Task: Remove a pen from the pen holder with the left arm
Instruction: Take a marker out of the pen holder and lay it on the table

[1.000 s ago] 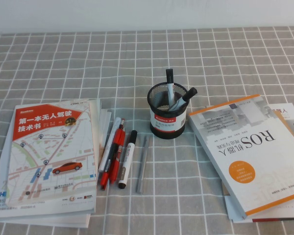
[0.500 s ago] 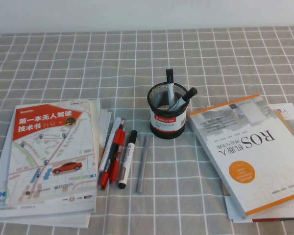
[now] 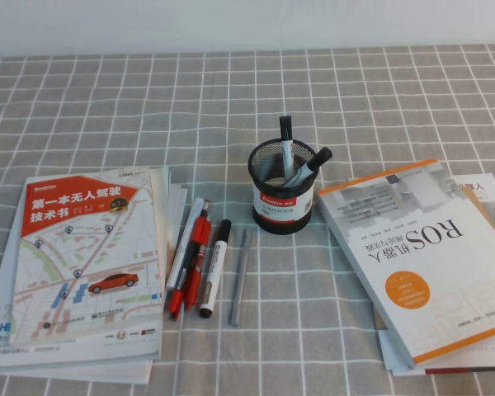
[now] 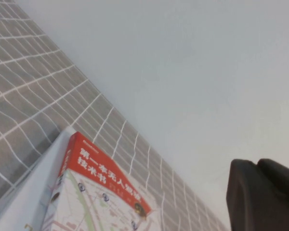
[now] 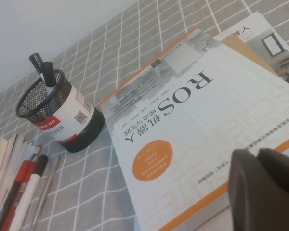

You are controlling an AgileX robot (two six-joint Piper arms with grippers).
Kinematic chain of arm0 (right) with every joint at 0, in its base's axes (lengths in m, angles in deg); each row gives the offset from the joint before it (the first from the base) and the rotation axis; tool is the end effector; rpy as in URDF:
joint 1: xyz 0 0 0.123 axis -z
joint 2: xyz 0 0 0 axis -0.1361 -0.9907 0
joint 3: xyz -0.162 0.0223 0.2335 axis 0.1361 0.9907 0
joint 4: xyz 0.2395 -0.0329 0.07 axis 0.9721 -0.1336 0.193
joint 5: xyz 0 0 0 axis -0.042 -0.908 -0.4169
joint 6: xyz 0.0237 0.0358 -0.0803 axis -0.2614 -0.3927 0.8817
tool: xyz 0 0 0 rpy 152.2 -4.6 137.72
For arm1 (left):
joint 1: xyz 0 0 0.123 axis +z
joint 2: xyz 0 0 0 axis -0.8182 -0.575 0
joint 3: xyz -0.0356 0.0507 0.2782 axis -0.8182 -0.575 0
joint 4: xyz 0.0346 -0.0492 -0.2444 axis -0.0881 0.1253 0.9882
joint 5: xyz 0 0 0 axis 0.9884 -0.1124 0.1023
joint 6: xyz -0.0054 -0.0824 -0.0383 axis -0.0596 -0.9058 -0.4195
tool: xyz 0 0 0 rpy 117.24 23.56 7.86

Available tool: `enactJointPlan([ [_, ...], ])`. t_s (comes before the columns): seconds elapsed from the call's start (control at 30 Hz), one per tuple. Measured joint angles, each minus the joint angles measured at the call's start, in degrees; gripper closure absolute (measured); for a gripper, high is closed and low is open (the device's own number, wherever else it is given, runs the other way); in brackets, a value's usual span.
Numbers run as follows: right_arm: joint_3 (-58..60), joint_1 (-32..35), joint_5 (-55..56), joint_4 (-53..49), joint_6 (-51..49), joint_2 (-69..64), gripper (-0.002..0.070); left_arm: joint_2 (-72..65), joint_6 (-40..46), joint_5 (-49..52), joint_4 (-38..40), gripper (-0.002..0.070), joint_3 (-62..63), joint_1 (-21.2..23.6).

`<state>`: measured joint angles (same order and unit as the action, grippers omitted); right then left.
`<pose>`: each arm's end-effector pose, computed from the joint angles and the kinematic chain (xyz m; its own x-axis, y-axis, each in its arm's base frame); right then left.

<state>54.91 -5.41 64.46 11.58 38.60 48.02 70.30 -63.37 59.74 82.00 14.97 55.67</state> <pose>0.0516 0.0199 0.1749 -0.3238 0.5486 -0.7708 -0.0155 0.8115 0.5841 0.0566 -0.0006 0.2031 0.0372 -0.7192 -0.6938 0.0398 0.6948 -0.7181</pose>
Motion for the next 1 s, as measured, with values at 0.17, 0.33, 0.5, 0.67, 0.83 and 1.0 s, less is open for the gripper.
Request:
enactJointPlan([
  [0.17,0.0,0.0,0.0,0.0,0.0,0.0,0.0689,0.0,-0.02,-2.36,2.87,0.0678,0.0,0.0],
  [0.33,0.0,0.0,0.0,0.0,0.0,0.0,0.0689,0.0,1.99,2.43,3.19,0.0678,0.92,0.0],
  [0.5,0.0,0.0,0.0,0.0,0.0,0.0,0.0689,-4.69,15.56,18.16,-1.2,0.0678,14.13,0.05],
  [0.67,0.0,0.0,0.0,0.0,0.0,0.0,0.0689,-19.32,26.21,31.43,-1.79,0.0678,30.47,0.05],
  [0.83,0.0,0.0,0.0,0.0,0.0,0.0,0.0689,-34.77,44.49,43.12,7.0,0.0678,41.27,0.05],
  [1.0,0.0,0.0,0.0,0.0,0.0,0.0,0.0689,-45.24,67.21,44.52,23.28,0.0678,43.66,-2.6],
])
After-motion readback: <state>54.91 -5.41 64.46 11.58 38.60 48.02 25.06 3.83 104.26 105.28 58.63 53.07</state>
